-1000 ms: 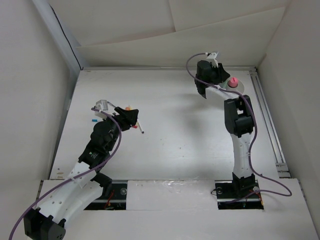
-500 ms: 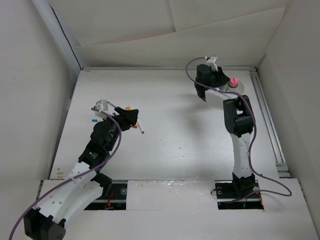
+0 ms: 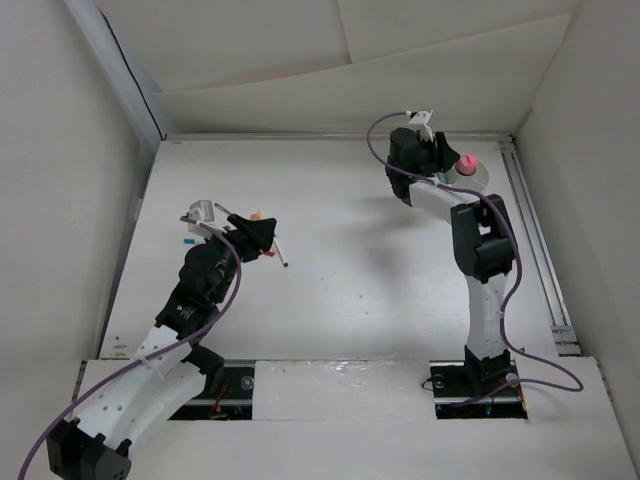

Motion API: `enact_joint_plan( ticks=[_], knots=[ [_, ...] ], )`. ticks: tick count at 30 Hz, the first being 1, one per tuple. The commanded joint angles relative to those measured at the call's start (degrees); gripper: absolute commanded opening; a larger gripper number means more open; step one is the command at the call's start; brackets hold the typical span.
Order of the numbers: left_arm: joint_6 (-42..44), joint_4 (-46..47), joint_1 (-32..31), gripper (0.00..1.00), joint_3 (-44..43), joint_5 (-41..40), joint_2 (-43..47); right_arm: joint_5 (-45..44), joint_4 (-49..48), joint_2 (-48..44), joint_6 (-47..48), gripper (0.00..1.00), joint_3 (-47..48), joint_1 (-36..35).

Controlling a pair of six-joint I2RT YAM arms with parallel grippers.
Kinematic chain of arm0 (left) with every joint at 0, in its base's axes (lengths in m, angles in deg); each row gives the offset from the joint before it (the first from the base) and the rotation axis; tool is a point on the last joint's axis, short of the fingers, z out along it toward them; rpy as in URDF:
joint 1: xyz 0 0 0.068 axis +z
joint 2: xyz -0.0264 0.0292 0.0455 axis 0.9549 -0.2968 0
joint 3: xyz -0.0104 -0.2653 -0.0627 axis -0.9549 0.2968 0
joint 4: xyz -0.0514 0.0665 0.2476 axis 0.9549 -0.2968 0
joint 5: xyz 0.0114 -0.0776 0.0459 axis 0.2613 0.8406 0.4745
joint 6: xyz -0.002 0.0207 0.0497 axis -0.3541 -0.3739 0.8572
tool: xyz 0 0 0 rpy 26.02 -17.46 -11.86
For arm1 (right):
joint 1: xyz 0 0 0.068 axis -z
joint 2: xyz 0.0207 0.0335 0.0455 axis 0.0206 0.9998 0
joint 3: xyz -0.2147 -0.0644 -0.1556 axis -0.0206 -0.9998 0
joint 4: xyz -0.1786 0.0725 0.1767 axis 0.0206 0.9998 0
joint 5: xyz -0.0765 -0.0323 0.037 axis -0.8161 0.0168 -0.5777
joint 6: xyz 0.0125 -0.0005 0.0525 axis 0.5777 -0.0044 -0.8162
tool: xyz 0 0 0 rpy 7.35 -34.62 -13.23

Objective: Sort the stationery into containers
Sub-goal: Place the pen in the storage box, then pick up the pen from the center of the board.

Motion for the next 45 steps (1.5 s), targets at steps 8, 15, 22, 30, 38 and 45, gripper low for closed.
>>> enact_joint_plan(
  ticks=[8,15,22,30,38,45],
  knots=[
    [-0.22,1.13,0.26,0.57,-0.01,-1.58,2.48,15.16,18.66,-12.84,-14.83,0.33,0.03,-12.75],
    [-0.22,-1.41,0.26,0.57,-0.53,-6.22,3.00,54.45,28.99,-12.77,-26.17,0.00,0.74,-20.06],
    [-1.53,-5.81,0.26,0.55,-1.15,-14.12,4.15,68.48,28.99,-3.10,-30.57,0.09,6.70,-27.00],
    [-4.27,-7.66,0.26,0.48,1.22,-19.86,16.16,73.41,30.57,6.57,-32.34,0.47,17.68,-32.19],
    [-4.27,-7.13,0.26,0.48,3.07,-19.86,20.85,67.36,39.53,16.94,-33.48,0.38,34.54,-34.56],
    [-3.74,-7.13,0.26,0.48,2.45,-18.19,18.21,61.10,42.62,20.20,-34.01,0.34,38.87,-35.09]
  ],
)
